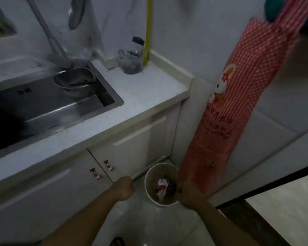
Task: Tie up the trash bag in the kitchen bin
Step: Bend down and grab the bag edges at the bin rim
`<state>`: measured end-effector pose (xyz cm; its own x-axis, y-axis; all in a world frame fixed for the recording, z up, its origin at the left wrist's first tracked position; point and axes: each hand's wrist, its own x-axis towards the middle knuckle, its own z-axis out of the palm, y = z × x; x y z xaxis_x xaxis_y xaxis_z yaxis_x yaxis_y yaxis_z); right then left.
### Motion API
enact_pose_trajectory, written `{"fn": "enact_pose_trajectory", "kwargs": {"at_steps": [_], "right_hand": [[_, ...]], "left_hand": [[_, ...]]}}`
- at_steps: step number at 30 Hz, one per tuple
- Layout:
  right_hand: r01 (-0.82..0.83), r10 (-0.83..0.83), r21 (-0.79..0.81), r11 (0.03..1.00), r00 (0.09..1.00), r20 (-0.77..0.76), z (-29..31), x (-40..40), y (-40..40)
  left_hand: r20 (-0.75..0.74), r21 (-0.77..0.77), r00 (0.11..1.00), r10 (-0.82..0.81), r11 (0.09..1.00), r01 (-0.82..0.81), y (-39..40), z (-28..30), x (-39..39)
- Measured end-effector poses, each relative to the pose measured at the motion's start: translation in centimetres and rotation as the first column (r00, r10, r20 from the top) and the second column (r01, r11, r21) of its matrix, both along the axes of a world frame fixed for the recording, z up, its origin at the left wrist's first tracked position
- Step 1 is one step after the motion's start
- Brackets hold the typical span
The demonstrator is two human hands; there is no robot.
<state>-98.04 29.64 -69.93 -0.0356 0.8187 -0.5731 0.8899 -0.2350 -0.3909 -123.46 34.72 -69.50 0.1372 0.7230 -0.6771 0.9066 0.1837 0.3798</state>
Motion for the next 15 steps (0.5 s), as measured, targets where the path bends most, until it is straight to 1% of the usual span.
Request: {"fn": "enact_pose_trajectory", "kwargs": {"at_steps": [2,3,5,7,8,10,13,14,15], "right_hand": [[-0.031,0.032,-0.011,0.999,0.999,0.041,-4.5,-0.1,0.1],[-0.033,0.033,-0.013,0.999,0.998,0.046,-6.8,-0.2,0.0],[0.048,-0.048,-0.035,0.998,0.999,-0.001,-11.1,-0.1,-0.2],[0.133,-0.136,-0.068,0.989,0.989,-0.050,-15.2,0.5,-0.5],[0.186,-0.193,-0.091,0.978,0.979,-0.070,-17.1,1.0,-0.6],[0.339,-0.356,-0.144,0.930,0.927,-0.117,-20.5,1.7,-0.9],[0.587,-0.613,-0.180,0.790,0.770,-0.179,-24.4,2.4,-0.6],[0.623,-0.642,-0.155,0.767,0.742,-0.195,-25.5,2.5,-0.5],[0.629,-0.639,-0.118,0.769,0.742,-0.204,-26.4,2.7,-0.2]], "left_hand": [[0.002,0.022,1.000,0.017,1.000,-0.017,0.4,-5.1,0.6],[0.020,0.033,0.998,0.054,0.998,-0.055,0.5,-7.4,0.9],[0.068,0.051,0.989,0.130,0.990,-0.133,0.7,-11.5,1.4],[0.072,0.045,0.986,0.152,0.987,-0.155,1.0,-15.0,2.0],[0.073,0.066,0.984,0.164,0.983,-0.169,1.3,-16.8,2.3],[0.085,0.128,0.968,0.237,0.961,-0.246,1.6,-19.8,3.2],[0.057,0.206,0.943,0.327,0.921,-0.331,1.7,-22.9,4.7],[0.056,0.221,0.935,0.351,0.909,-0.354,1.8,-23.8,5.3],[0.063,0.223,0.918,0.391,0.891,-0.395,1.8,-24.6,5.9]]}}
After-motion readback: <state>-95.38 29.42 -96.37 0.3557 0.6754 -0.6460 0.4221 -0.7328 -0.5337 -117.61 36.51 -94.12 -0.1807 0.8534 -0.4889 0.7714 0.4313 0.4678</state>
